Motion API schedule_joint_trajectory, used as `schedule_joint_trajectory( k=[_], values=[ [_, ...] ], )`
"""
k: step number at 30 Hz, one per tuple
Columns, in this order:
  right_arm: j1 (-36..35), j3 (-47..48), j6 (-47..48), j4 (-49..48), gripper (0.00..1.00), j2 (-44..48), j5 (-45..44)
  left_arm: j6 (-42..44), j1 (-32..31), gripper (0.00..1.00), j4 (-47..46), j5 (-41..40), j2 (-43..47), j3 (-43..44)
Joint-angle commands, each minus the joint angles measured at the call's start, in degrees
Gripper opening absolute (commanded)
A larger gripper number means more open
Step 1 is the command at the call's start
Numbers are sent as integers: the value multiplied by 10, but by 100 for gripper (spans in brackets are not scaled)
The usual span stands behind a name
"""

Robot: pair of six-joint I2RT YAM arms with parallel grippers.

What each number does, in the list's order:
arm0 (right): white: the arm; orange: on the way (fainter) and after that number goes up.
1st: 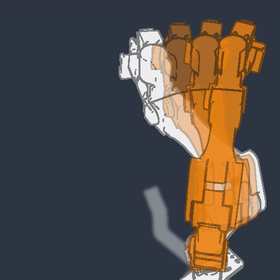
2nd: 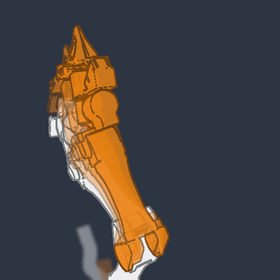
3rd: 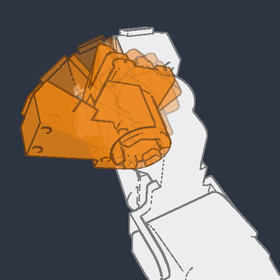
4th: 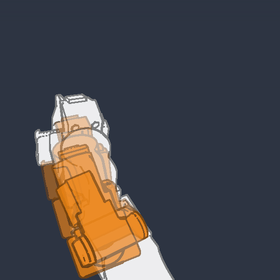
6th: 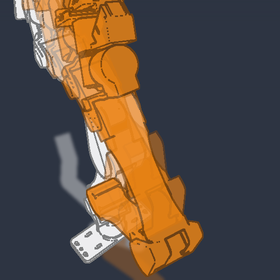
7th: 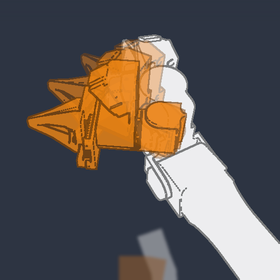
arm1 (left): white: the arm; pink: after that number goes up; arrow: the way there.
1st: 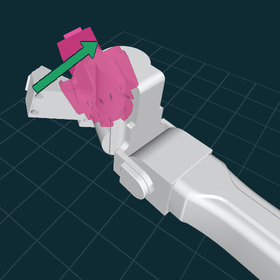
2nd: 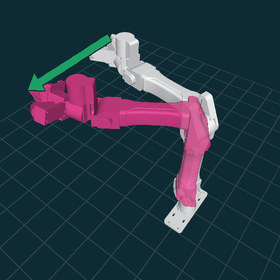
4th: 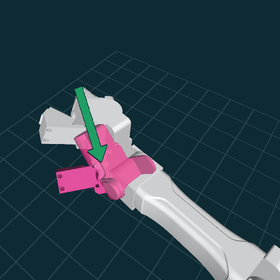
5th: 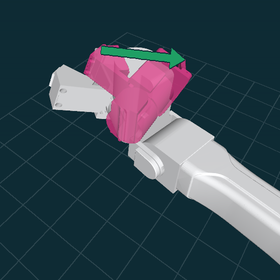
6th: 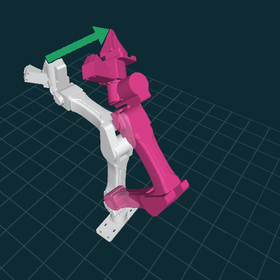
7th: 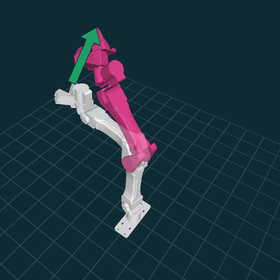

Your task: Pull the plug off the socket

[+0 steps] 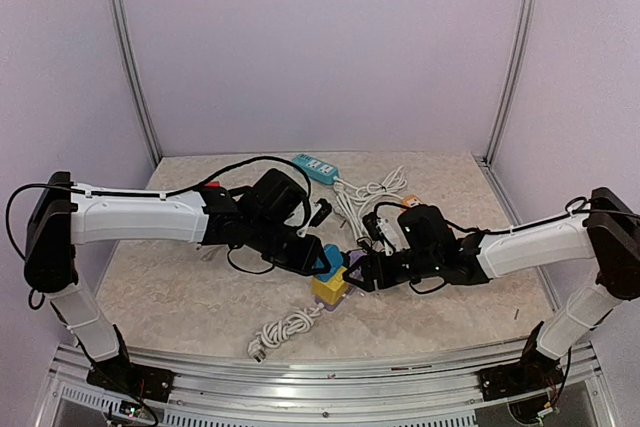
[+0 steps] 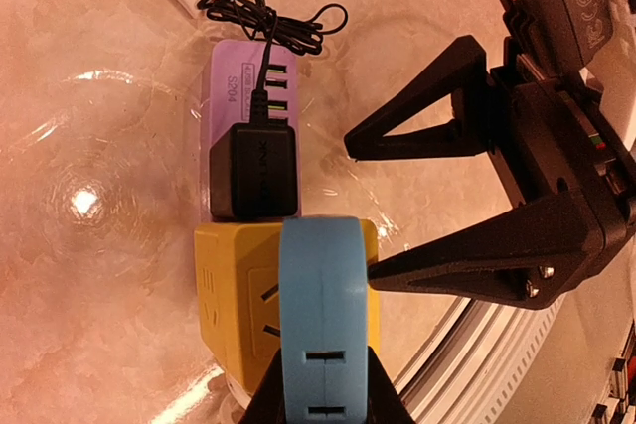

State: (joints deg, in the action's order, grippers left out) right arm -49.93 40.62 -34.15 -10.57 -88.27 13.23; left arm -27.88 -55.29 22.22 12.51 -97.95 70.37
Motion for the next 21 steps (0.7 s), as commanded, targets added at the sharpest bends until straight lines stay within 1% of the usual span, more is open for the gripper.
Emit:
schedule_joint_trajectory(
  k=[1, 13, 21],
  values=[
    [-9, 19, 6, 22, 70, 4, -4, -4, 7, 0, -28, 8, 15, -11],
    [-15, 42, 2, 5, 69, -66, -8, -6, 14, 0, -35, 16, 18, -15],
    [-24, 33, 14, 28, 66, -105, -41, -5, 15, 0, -75, 50, 45, -20]
  ],
)
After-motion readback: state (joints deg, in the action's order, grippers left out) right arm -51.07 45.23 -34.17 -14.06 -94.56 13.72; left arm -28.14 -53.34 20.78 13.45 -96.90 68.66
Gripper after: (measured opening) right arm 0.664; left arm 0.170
